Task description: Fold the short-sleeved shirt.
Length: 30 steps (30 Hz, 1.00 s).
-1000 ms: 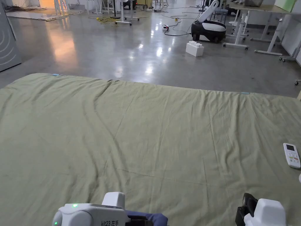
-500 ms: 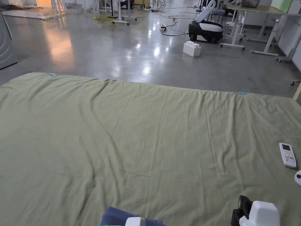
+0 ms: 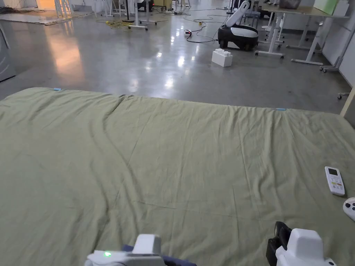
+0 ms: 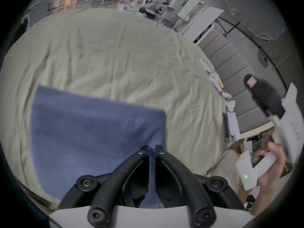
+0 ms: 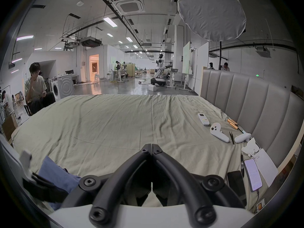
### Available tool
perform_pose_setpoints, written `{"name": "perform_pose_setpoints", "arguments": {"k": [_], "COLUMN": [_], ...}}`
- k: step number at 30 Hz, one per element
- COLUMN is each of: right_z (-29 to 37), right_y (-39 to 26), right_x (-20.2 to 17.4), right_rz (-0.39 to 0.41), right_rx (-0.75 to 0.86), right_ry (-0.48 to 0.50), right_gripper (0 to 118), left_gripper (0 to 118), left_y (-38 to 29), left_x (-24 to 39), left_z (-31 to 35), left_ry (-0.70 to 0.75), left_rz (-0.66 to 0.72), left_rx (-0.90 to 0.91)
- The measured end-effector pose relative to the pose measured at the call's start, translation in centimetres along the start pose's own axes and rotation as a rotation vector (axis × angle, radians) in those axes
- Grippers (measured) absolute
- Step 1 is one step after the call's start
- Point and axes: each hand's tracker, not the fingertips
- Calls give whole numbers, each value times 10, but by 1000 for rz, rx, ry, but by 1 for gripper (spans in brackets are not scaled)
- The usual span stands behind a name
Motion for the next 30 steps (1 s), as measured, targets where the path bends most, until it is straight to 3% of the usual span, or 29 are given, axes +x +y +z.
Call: {"name": "perform_pose_setpoints", "arguments": {"k": [3,11,14,25,30], "right_z": [-1,1,3,7,20], "right_y": [10,47,61,90,70], "right_x": [-2,-7,-10,-8,-17], "right_rz": [-4,-4,14,37,22], "right_rx": [27,155,217,303,226], "right_ry": [-2,-44,-56,-99,-61], "right_gripper": [1,1,1,1,1], "left_gripper": [7,7,7,7,7], "left_y": [25,59,65,71,67], "left_x": [-7,-15,-17,-34,-44], "left_z": [31,101,114,123,126], "left_ry": [50,366,434,520,526], "left_rz": [-46,-261,-268,-243,-238], "left_rx": [136,641,742,829,803]}}
